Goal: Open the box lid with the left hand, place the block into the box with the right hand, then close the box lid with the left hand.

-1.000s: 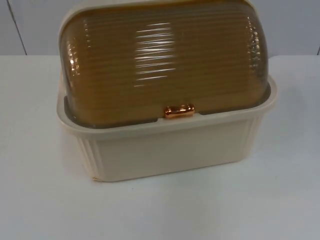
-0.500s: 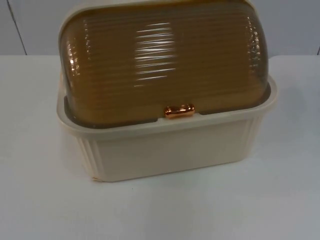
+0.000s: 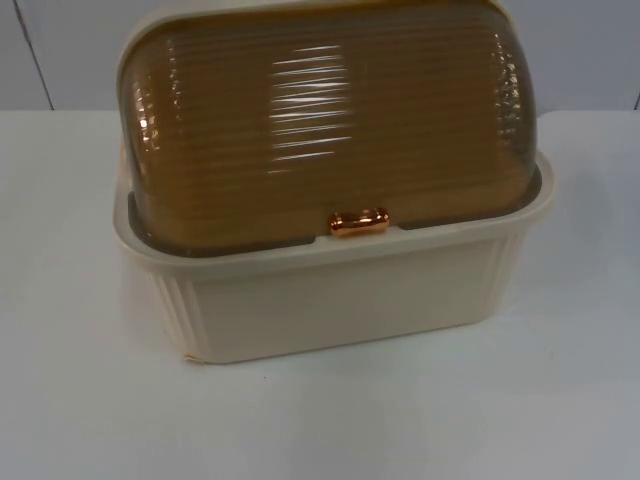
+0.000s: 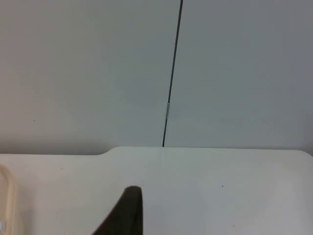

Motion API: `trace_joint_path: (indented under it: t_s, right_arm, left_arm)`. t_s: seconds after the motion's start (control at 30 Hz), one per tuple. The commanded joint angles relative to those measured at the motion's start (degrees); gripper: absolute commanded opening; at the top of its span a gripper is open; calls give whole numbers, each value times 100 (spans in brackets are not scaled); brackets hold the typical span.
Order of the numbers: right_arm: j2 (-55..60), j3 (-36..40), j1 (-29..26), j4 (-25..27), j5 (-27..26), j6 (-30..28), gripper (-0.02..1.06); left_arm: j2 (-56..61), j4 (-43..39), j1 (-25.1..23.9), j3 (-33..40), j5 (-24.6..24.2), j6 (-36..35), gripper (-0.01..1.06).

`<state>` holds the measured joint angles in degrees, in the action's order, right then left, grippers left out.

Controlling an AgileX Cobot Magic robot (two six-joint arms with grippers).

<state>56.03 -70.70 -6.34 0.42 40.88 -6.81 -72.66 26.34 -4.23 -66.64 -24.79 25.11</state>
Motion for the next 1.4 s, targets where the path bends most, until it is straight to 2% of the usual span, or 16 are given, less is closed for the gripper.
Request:
trace_joint_path:
  t_s: [0.0, 0.33, 0.37, 0.47, 0.6, 0.77, 1.0, 1.17, 1.27, 1.3, 1.37]
  right_arm:
    - [-28, -42, 30, 20, -30, -5, 105]
    - [-28, -42, 30, 20, 35, -5, 105]
    - [-28, -42, 30, 20, 35, -5, 105]
    - [-28, -42, 30, 28, 21, 151, 105]
    - [-28, -42, 30, 0, -1, 212, 105]
    - [-28, 62, 19, -42, -123, 245, 105]
    - [65, 922, 19, -73, -634, 600, 105]
    - [320, 1139, 19, 145, -484, 636, 105]
    - [346, 1139, 19, 293, -257, 681, 105]
    - [346, 1139, 19, 293, -257, 681, 105]
    - [295, 1139, 19, 293, -51, 681, 105]
  left_arm:
    - [1, 77, 18, 10, 25, -142, 103]
    - [84, 312, 18, 0, 7, -142, 103]
    - [116, 312, 18, 0, 54, -142, 103]
    - [176, 312, 18, 0, 589, -142, 103]
    - [355, 435, 18, 0, 651, -142, 103]
    - [402, 413, 18, 0, 469, -81, 103]
    - [430, 415, 18, 11, -22, 177, 103]
    - [583, 530, 18, 11, -251, 350, 103]
    - [774, 540, 18, 11, -646, 363, 103]
    - [774, 540, 18, 11, -646, 363, 103]
    - [868, 467, 18, 11, -1033, 363, 103]
